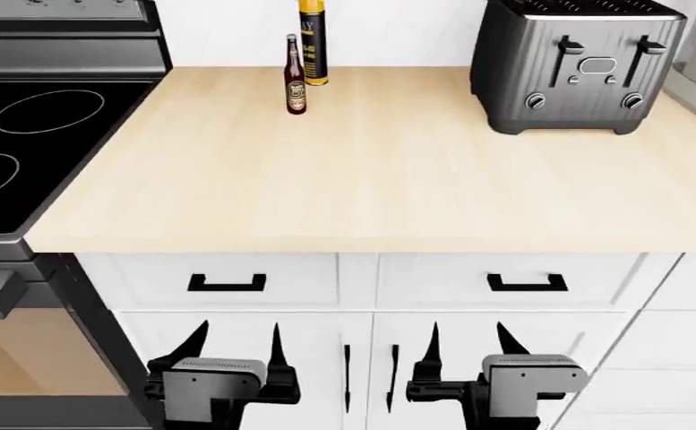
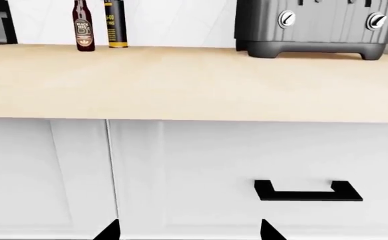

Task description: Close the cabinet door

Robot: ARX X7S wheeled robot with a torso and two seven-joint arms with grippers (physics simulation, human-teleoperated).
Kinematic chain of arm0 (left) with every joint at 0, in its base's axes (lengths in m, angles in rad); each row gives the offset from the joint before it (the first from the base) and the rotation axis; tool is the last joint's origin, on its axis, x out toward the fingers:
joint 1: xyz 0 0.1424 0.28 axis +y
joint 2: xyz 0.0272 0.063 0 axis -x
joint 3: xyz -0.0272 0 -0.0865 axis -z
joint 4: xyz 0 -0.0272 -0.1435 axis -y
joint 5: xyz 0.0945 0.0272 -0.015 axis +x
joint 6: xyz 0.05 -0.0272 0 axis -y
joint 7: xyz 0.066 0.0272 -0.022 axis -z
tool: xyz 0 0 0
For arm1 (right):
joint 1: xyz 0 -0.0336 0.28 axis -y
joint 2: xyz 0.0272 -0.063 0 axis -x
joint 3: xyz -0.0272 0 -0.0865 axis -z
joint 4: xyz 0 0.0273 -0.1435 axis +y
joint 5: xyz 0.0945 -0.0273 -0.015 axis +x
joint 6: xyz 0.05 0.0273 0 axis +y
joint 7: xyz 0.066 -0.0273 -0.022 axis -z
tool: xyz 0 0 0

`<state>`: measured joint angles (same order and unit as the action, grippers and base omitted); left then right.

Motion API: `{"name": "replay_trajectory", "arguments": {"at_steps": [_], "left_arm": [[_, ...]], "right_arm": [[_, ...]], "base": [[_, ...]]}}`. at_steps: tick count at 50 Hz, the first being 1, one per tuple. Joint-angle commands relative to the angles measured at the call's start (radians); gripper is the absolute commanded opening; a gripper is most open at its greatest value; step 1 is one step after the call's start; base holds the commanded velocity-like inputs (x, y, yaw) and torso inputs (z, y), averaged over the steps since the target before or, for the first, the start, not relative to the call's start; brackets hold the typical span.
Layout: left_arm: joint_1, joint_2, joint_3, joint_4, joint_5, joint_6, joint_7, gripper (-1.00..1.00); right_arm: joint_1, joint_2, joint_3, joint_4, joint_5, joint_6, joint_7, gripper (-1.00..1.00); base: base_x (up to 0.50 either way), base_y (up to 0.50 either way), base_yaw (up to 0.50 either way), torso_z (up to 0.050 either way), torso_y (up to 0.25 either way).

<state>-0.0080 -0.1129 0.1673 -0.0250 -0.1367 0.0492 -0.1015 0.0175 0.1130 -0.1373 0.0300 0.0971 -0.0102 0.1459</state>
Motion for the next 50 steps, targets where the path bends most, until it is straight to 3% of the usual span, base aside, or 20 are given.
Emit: {"name": "replay_trajectory", "arguments": {"at_steps": [1, 17, 28, 32, 38, 50], "left_arm": [[0.005, -0.012, 0.009, 0.006, -0.009, 0.017, -0.012, 1.00], [0.003, -0.023, 0.022, -0.002, -0.022, 0.032, -0.021, 1.00], [0.004, -0.030, 0.028, -0.003, -0.030, 0.039, -0.028, 1.00], [0.078, -0.079, -0.013, 0.334, 0.103, 0.101, -0.125, 1.00], [0.109, -0.117, -0.084, 0.690, 0.104, 0.029, -0.160, 1.00], [0.116, -0.155, -0.124, 0.883, 0.080, -0.023, -0.165, 1.00]], "right_arm": [[0.003, 0.008, -0.021, 0.007, -0.014, -0.014, 0.022, 1.00], [0.006, 0.017, -0.032, 0.012, 0.009, -0.010, 0.031, 1.00], [0.004, 0.023, -0.039, 0.004, 0.029, -0.007, 0.032, 1.00], [-0.082, 0.069, -0.038, -0.343, -0.092, 0.063, 0.118, 1.00], [-0.147, 0.104, -0.006, -0.662, -0.131, 0.141, 0.147, 1.00], [-0.208, 0.136, 0.009, -0.926, -0.207, 0.159, 0.171, 1.00]], "base": [[0.00, 0.50, 0.00, 0.000, 0.000], [0.00, 0.50, 0.00, 0.000, 0.000], [0.00, 0.00, 0.00, 0.000, 0.000], [0.00, 0.00, 0.00, 0.000, 0.000], [0.00, 0.00, 0.00, 0.000, 0.000], [0.00, 0.00, 0.00, 0.000, 0.000]]}}
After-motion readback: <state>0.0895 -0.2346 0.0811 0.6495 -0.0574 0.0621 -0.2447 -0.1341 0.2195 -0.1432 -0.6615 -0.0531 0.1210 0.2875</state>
